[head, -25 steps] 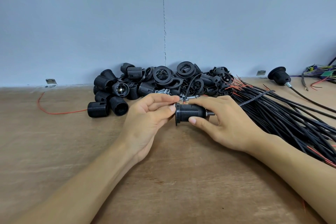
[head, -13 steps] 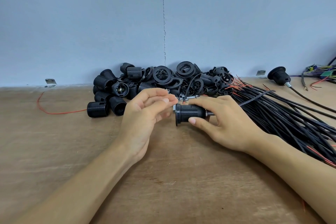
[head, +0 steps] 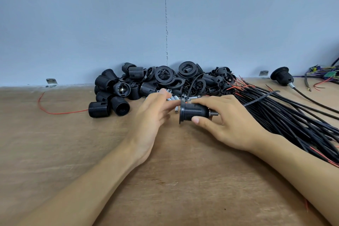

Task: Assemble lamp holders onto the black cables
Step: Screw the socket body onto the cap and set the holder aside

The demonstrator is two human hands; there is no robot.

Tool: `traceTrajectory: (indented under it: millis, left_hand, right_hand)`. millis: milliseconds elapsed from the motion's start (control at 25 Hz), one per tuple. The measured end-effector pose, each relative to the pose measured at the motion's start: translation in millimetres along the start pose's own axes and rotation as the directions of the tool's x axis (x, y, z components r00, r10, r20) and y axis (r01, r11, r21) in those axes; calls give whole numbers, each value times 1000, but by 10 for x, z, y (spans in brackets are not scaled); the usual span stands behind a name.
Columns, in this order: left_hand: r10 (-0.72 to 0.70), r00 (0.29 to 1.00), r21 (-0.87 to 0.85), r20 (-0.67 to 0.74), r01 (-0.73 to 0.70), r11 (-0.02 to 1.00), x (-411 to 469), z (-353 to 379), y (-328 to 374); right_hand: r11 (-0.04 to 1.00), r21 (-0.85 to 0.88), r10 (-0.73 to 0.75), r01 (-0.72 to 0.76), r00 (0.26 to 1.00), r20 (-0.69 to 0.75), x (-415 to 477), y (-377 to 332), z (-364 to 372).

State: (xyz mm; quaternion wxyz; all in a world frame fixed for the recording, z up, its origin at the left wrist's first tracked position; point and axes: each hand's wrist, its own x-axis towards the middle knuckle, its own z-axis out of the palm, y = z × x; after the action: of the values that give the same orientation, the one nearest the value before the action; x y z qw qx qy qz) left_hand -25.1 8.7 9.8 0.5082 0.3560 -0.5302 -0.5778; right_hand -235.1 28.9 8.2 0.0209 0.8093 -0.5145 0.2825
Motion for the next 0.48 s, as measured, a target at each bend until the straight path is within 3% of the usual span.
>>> traceTrajectory:
  millis: [160,320,480]
  left_hand:
    - [88,996,106,28,-91,990,-29,-12,-10]
    - [60,998,283,1,-57,957,-26,-16,-60]
    - [36,998,175,58,-46,984,-27,4,-65]
  right_hand:
    - [997,14,76,-74,992,-99,-2,37,-25]
    - [996,28,87,-84,989,-122,-4,29,-15]
    - [998,34,46,-43,996,-73,-11,8,-5]
